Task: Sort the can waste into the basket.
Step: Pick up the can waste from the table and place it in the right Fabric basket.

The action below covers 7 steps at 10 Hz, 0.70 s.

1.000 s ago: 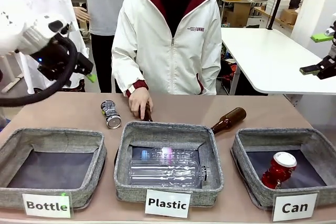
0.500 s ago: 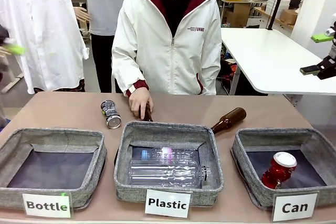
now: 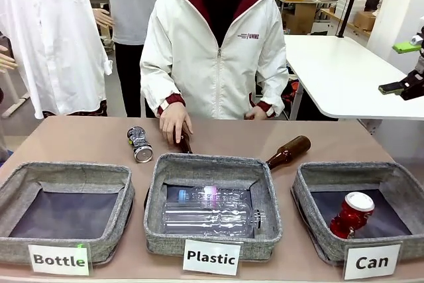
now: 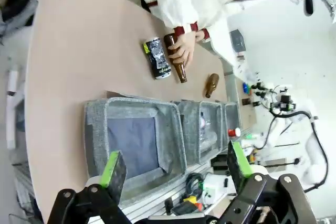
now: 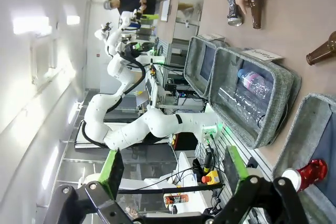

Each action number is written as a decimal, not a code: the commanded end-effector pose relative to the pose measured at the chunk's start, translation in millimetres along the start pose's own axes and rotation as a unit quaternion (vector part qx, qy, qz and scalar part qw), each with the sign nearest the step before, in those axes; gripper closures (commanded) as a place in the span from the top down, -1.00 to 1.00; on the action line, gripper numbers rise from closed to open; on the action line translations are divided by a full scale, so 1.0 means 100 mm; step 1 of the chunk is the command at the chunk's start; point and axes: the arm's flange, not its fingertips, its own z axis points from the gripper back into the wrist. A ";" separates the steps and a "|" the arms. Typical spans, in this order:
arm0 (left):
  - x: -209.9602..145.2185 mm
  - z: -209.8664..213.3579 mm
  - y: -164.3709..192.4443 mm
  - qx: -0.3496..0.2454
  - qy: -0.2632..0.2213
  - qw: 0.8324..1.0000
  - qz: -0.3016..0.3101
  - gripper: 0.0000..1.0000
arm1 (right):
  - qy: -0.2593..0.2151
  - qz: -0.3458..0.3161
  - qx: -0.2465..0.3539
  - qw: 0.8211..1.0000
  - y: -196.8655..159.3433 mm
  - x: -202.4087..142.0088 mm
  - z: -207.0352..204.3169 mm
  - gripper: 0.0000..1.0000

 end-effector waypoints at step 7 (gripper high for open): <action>0.31 -1.35 -0.82 0.047 0.094 0.991 -0.080 1.00 | 0.006 0.007 -0.003 1.000 0.02 -0.01 0.02 1.00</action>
